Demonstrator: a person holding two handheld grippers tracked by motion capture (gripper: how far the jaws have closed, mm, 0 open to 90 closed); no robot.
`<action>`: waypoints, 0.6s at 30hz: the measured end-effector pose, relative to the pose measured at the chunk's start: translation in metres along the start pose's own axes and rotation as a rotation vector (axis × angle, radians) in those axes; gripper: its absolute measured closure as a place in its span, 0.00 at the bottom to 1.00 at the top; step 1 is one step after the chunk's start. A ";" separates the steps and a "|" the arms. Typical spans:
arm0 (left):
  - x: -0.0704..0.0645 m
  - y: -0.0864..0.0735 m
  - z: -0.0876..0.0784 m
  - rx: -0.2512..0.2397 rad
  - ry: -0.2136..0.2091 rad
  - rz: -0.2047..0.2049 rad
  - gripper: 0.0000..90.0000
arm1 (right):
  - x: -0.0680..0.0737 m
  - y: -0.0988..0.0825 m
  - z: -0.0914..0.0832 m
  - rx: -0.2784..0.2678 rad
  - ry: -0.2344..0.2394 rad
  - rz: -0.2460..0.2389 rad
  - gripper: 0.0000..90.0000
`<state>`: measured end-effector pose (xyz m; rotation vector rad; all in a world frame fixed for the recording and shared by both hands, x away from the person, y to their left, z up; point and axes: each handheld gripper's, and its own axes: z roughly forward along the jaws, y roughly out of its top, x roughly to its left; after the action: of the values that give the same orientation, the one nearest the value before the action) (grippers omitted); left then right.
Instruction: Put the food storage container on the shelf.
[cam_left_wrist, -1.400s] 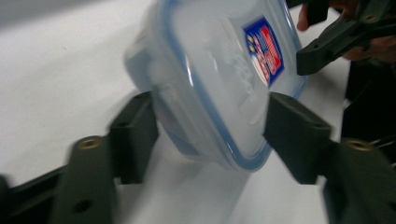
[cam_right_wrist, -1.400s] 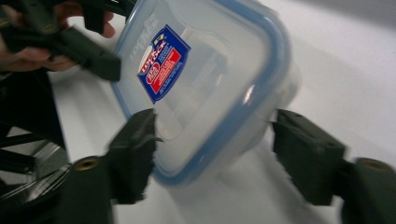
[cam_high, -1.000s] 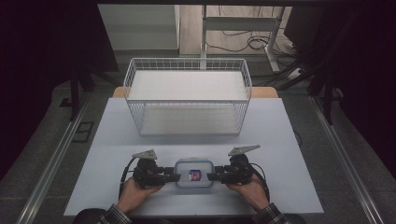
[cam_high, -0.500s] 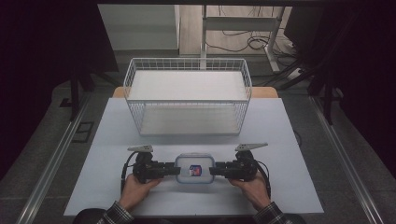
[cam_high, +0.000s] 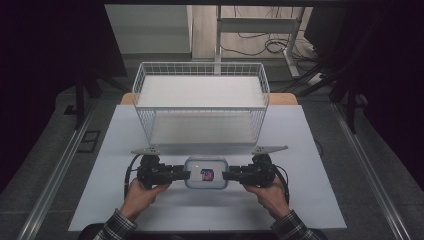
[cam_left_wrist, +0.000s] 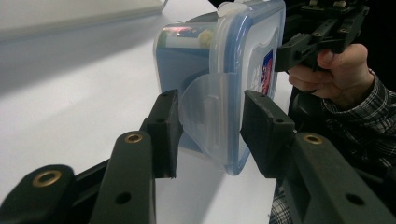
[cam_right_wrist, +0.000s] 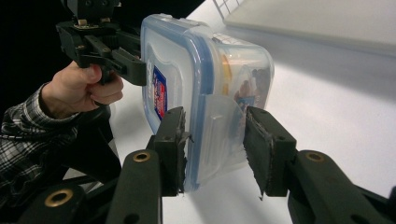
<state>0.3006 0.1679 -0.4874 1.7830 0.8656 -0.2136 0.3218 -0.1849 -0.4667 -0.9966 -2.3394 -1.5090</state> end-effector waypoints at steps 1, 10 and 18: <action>-0.001 0.003 -0.001 -0.002 0.002 0.002 0.64 | 0.000 0.003 -0.001 -0.002 0.000 0.001 0.65; -0.004 0.027 -0.007 -0.027 0.010 0.007 0.64 | 0.000 0.027 -0.008 -0.027 0.002 -0.012 0.65; -0.006 0.048 -0.014 -0.049 0.015 0.005 0.64 | 0.002 0.054 -0.013 -0.028 -0.001 -0.023 0.65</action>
<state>0.3238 0.1710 -0.4427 1.7430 0.8693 -0.1745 0.3509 -0.1816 -0.4197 -0.9799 -2.3447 -1.5536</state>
